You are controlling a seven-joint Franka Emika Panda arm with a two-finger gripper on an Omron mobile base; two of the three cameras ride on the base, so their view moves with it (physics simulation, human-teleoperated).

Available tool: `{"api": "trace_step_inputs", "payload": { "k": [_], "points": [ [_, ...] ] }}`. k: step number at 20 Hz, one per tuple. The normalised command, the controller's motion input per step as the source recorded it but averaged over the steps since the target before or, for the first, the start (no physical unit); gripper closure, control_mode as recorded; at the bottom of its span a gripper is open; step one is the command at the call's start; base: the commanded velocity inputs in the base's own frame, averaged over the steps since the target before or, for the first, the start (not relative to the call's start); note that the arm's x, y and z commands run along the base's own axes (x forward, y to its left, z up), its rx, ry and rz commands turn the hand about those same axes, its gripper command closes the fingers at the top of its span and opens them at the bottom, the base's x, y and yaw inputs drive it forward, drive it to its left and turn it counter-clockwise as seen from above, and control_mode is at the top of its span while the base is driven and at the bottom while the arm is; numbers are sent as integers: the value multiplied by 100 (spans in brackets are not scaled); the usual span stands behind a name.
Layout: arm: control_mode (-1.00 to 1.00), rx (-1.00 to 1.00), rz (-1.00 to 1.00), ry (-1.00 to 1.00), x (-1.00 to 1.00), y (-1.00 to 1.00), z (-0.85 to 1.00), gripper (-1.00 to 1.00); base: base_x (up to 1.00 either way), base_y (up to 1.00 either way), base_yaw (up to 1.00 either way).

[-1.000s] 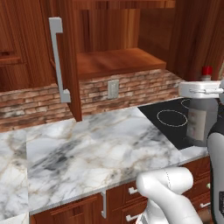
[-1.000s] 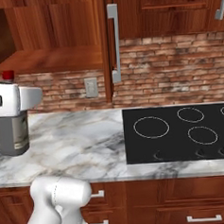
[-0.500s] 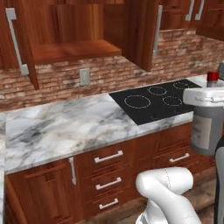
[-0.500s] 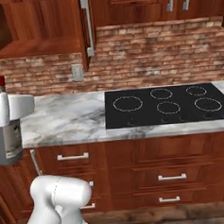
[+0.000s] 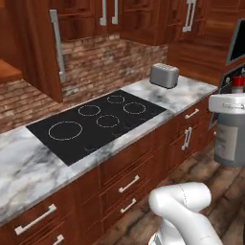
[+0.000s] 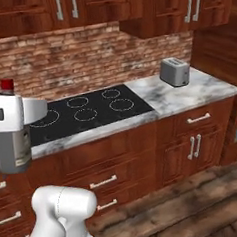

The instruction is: There is a bowl on the dining counter. Grab a lemon wedge from the fridge and place it in the bowl. Then get the liquor bottle and glass cup from the cabinet and place them next to the bowl.

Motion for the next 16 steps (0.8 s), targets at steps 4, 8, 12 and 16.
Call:
{"api": "trace_step_inputs", "payload": {
  "k": [4, 8, 12, 16],
  "points": [
    [100, 0, 0, 0, 0, 0, 0, 100, 0, -72, -79],
    [100, 0, 0, 0, 0, 0, 0, 100, 0, -83, -77],
    [100, 0, 0, 0, 0, 0, 0, 100, 0, -96, -75],
    [100, 0, 0, 0, 0, 0, 0, 100, 5, -100, -69]
  ]
}}
